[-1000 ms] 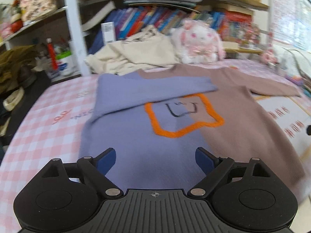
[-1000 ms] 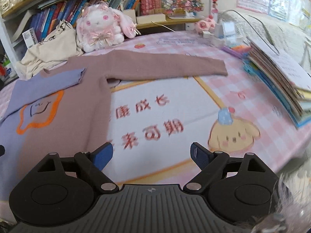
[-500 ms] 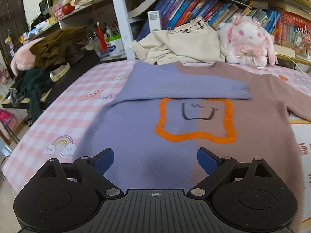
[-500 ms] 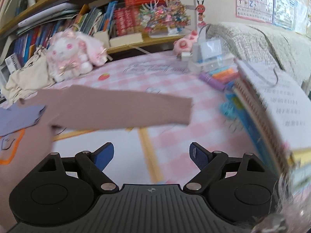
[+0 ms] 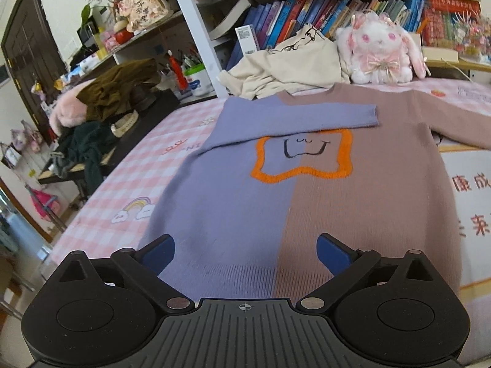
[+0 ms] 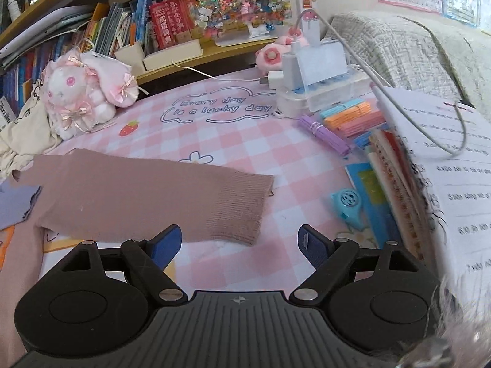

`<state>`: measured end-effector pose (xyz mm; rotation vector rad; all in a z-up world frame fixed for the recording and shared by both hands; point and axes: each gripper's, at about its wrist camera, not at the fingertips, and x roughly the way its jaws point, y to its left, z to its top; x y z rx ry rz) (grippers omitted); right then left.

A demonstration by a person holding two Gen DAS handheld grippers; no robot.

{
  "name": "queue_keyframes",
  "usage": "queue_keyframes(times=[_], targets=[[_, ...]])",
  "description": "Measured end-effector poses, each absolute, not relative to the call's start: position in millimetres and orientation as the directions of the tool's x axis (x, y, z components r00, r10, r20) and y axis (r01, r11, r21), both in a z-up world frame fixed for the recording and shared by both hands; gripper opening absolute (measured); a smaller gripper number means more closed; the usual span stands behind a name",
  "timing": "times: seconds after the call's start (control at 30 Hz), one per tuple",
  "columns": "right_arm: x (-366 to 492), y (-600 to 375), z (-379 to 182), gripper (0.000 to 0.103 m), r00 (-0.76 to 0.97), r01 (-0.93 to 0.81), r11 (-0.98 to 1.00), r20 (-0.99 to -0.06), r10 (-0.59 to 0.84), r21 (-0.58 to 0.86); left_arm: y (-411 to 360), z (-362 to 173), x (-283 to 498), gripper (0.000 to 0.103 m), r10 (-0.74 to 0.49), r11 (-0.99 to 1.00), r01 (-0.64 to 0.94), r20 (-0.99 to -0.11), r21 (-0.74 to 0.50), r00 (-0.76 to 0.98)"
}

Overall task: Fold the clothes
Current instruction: 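Move the right gripper to the mauve sleeve cuff and grasp it, then lift the mauve sleeve with the right gripper and fold it across the body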

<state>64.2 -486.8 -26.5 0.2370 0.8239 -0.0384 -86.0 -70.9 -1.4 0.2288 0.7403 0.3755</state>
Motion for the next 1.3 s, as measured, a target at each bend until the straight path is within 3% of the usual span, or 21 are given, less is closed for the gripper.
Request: queue_keyframes(times=[0.17,0.43,0.53,0.7,0.9,1.07,1.3], targets=[[75,-492,-37,0.063,0.634,0.184,0.962,-0.772,0.04,0.201,-86,1,-95,0.101,0.421,0.897,-0.227,-0.574,0.379,0.703],[87,-499,-38,0.047,0.64,0.237,0.93,-0.765,0.068,0.281,-99,-1,-98,0.101,0.407,0.9,-0.204,-0.572,0.386,0.713],[96,-493,-40,0.038,0.65,0.224,0.944,-0.759,0.04,0.242,-103,0,-98,0.101,0.409,0.898,-0.203,-0.571,0.39,0.712],[97,-476,-45,0.034,0.678,0.175,0.976,-0.735,-0.024,0.129,-107,-2,-96,0.101,0.411,0.895,-0.191,-0.576,0.404,0.706],[98,-469,-48,0.011,0.696,0.096,0.989,-0.718,0.014,0.112,-107,-3,-92,0.101,0.408,0.897,-0.189,-0.581,0.4,0.704],[102,-485,-43,0.009,0.686,0.131,0.962,-0.722,0.087,0.241,-106,-3,-86,0.101,0.393,0.897,-0.163,-0.572,0.411,0.72],[97,-476,-9,0.009,0.74,0.112,0.919,-0.649,0.177,0.379,-92,-1,-79,0.101,0.377,0.902,-0.154,-0.564,0.403,0.735]])
